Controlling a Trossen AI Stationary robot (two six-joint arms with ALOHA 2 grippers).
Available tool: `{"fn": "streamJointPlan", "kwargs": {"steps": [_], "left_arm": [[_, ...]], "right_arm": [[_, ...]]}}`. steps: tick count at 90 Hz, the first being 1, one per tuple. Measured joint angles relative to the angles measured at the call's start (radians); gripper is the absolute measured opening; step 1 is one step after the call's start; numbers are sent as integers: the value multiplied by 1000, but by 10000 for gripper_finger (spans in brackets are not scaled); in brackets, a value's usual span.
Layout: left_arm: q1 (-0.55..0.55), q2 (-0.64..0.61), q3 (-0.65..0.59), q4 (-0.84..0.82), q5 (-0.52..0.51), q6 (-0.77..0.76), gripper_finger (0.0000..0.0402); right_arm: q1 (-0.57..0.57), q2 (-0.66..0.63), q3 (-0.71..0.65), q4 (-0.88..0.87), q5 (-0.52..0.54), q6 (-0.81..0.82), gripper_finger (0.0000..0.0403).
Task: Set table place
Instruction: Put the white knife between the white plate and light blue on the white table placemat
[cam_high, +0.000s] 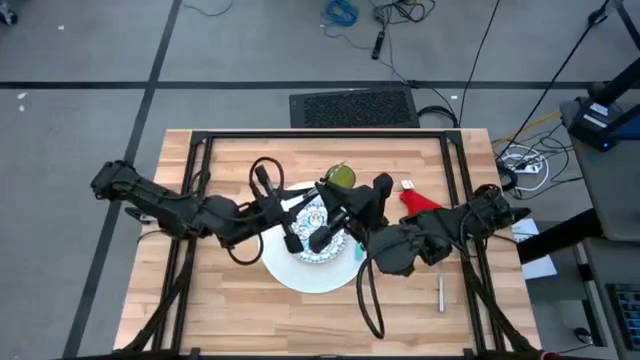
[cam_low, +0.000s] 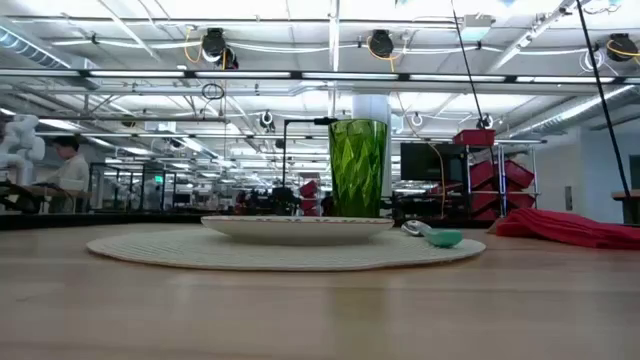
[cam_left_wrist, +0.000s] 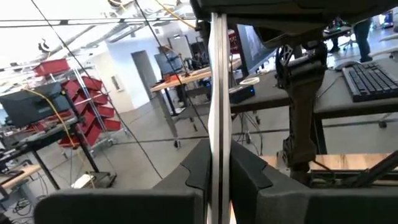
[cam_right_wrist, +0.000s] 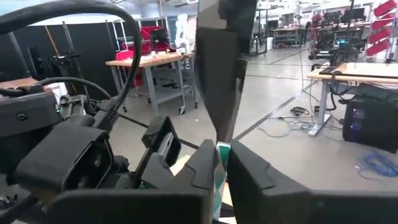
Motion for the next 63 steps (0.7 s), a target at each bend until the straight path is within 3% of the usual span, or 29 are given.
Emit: {"fn": "streamJointPlan", "kwargs": {"steps": [21,49,63], "left_arm": [[0,0,0,-22,38,-73,35],[-1,-4,0,-73,5,-77,160],[-2,-39,0,-257,-46,-77,204]], "right_arm": [[1,0,0,-1,-8,-21,4],[17,-21,-1,-5,14,-48,3],[51,-55,-1,-29,93,-52,2]]}}
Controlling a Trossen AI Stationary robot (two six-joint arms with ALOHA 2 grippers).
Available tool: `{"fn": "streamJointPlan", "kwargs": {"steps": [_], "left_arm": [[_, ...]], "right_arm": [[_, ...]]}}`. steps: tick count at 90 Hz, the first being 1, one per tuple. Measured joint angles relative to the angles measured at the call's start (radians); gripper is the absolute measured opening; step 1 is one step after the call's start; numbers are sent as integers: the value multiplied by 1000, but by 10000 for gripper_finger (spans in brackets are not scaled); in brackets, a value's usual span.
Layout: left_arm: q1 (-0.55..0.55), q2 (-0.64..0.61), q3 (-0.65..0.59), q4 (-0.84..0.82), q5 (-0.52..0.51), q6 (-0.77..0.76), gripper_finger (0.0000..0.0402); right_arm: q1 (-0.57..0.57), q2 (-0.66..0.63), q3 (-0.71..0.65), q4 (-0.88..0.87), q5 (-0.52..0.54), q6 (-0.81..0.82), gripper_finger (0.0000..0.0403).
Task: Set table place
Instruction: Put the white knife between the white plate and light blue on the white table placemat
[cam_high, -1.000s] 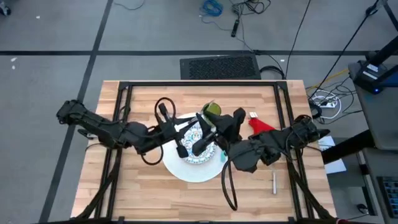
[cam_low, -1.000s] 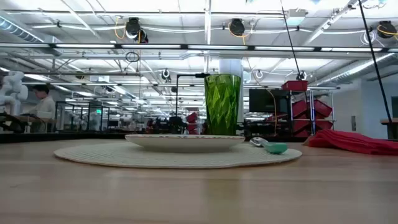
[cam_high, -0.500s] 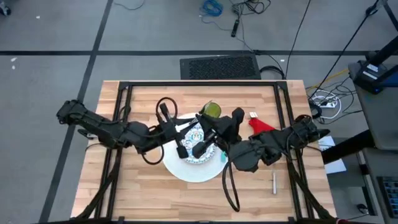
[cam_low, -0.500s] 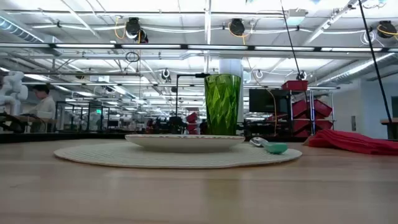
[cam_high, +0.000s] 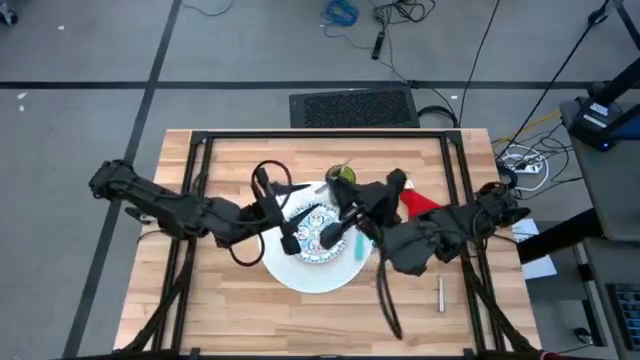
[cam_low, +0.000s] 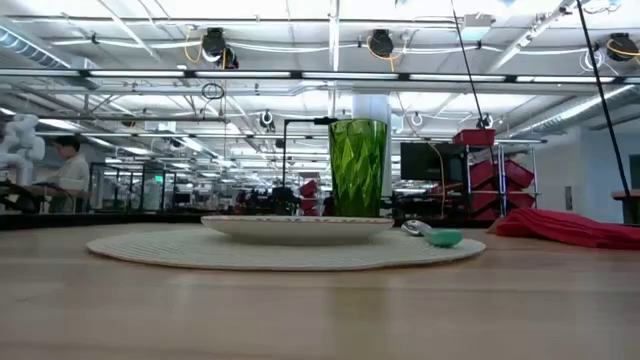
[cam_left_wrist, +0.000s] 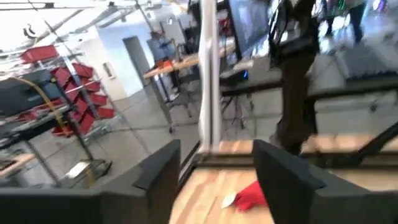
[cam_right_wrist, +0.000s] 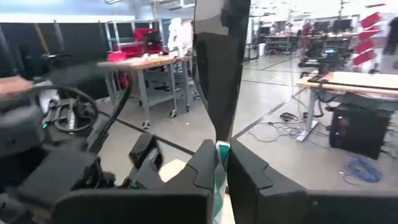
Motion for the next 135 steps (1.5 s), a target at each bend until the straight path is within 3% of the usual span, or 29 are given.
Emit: {"fn": "streamJointPlan", "kwargs": {"steps": [13,26,40,43,54,60,71,79,87,98,111,124,135], "left_arm": [[0,-52,0,-271,-48,-21,214],[0,-118,0,-527,-62,-209,214],[3,-178,0,-786,-70,-427,214],[3,-185,0,-832,-72,-464,214],[3,-194,0,-951,-76,-576,214],[0,-193,0,-986,-77,-618,214],[-19,-193,0,-1014,-76,-653,214],[-26,-193,0,-1013,-75,-655,215],[-32,-193,0,-1013,-75,-655,215],[-32,-193,0,-1014,-74,-649,215],[-32,-193,0,-1014,-45,-657,215],[-32,-193,-4,-1011,-25,-658,215],[-32,-193,-16,-1007,-22,-695,215]], "right_arm": [[47,-67,0,-126,9,114,2],[68,-129,1,-457,-31,518,2],[24,-131,1,-971,-283,1122,2],[10,-121,-8,-1009,-343,1213,2],[-45,-125,-136,-902,-566,1202,3],[-69,-133,-209,-950,-693,1273,3],[-78,-133,-374,-990,-827,1445,3],[-79,-164,-524,-873,-936,1480,3],[-86,-225,-703,-641,-1025,1472,3],[-97,-297,-969,-295,-1112,1477,2],[-133,-366,-1219,-29,-1182,1501,2],[-204,-375,-1371,176,-1281,1439,2],[-271,-372,-1431,179,-1307,1424,2]]}}
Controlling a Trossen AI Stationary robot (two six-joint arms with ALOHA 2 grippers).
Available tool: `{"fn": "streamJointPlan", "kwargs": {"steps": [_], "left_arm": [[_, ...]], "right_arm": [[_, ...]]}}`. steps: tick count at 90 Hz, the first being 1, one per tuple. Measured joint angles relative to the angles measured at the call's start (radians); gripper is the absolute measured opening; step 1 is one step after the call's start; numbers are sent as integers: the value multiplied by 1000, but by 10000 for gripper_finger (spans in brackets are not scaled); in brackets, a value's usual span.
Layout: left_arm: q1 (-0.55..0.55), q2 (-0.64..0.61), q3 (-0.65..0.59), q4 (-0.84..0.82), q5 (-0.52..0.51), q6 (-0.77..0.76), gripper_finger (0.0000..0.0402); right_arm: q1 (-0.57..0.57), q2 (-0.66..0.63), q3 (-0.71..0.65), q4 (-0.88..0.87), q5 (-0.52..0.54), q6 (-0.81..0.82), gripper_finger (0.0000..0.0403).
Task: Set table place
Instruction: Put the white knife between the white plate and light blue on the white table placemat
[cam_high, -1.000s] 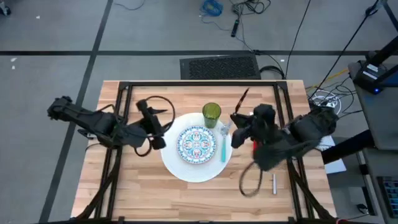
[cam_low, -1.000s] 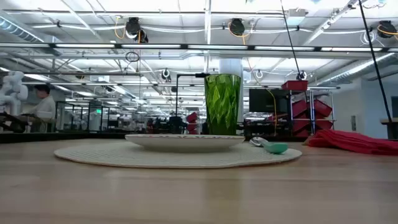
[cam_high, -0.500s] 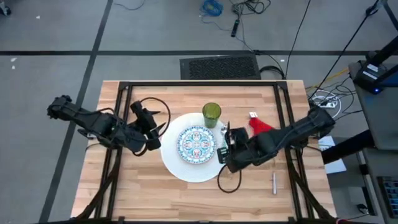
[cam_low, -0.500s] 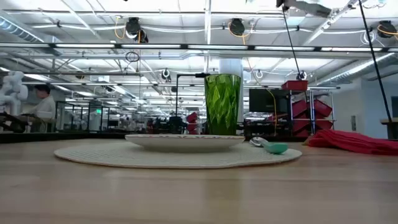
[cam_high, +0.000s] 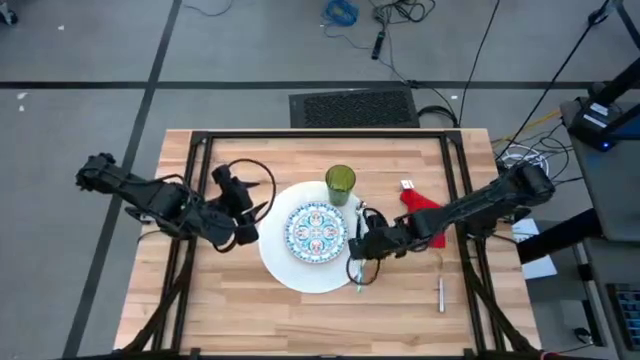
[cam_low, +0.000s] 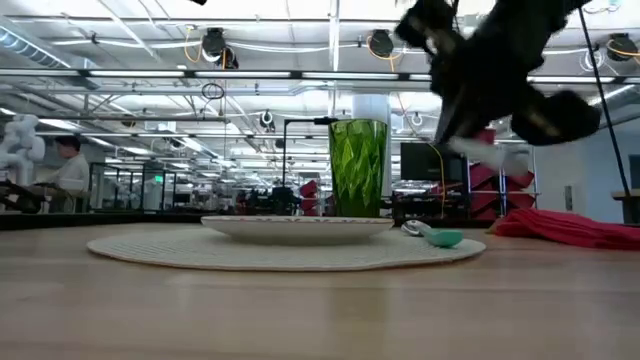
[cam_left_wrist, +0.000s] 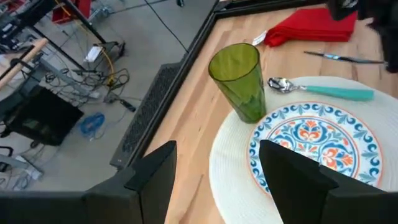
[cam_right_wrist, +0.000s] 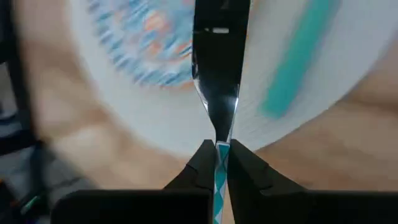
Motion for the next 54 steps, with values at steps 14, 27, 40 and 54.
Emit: {"fn": "streamJointPlan", "kwargs": {"steps": [14,27,40,54], "left_arm": [[0,0,0,12,0,-40,215],[3,0,0,19,-3,-40,215],[4,0,-1,18,-7,-40,215],[11,15,-1,18,-14,-40,215]], "right_arm": [[-93,5,-29,4,-49,-34,2],[-167,7,-30,6,-103,-111,2],[-225,16,-30,11,-119,-149,2],[-274,48,-30,38,-182,-187,1]]}}
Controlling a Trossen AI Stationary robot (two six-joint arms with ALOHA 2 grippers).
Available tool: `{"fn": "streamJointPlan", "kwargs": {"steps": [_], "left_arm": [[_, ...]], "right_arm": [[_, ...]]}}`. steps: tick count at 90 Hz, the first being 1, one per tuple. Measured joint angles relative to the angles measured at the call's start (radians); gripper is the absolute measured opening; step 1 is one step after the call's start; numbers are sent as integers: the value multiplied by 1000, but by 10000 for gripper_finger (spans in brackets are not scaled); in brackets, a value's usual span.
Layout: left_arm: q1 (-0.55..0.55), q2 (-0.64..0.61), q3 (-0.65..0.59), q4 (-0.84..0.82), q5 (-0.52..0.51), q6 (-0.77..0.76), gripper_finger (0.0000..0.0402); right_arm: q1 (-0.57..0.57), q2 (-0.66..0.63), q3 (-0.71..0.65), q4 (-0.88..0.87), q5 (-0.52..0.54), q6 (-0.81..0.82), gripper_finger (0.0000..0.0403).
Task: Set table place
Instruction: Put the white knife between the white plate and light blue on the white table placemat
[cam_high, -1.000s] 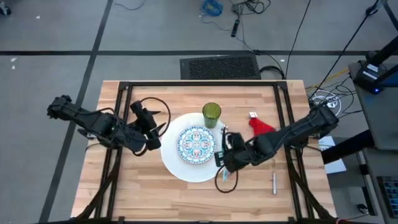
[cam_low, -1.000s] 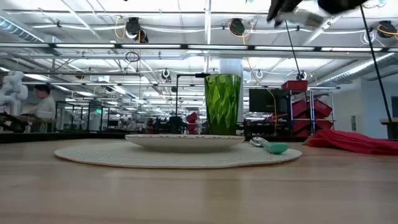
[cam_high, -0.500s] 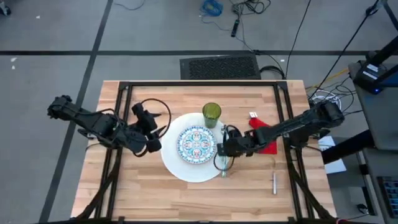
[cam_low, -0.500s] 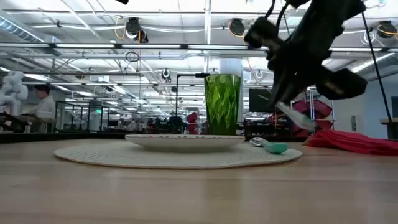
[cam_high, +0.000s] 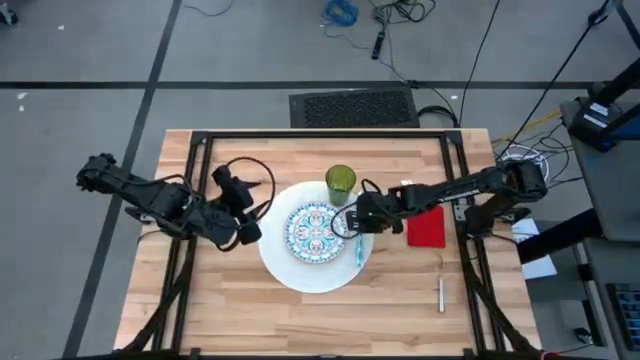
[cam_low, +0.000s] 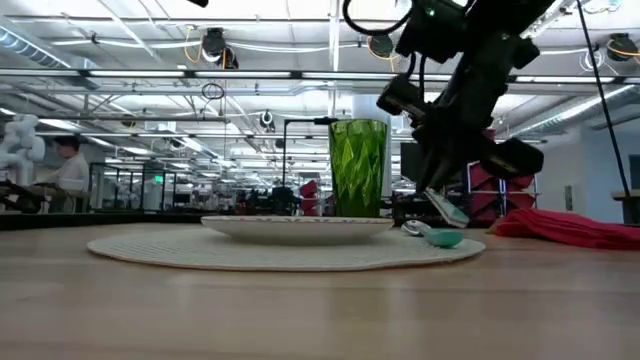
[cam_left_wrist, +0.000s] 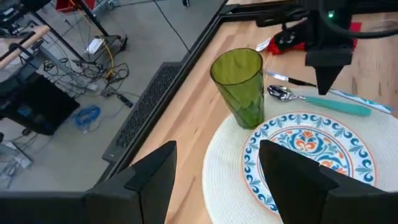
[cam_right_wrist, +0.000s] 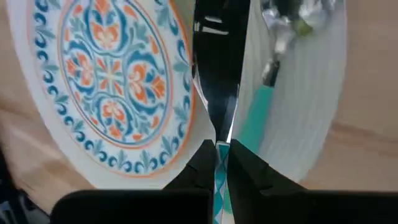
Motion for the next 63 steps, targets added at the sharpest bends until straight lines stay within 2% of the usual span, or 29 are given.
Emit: {"fn": "streamJointPlan", "kwargs": {"steps": [34,63], "left_arm": [[0,70,-1,-1,-1,0,215],[-2,74,-1,-2,-1,0,215]], "right_arm": [[-31,87,0,73,-44,13,1],[-30,158,0,155,-101,11,7]]}}
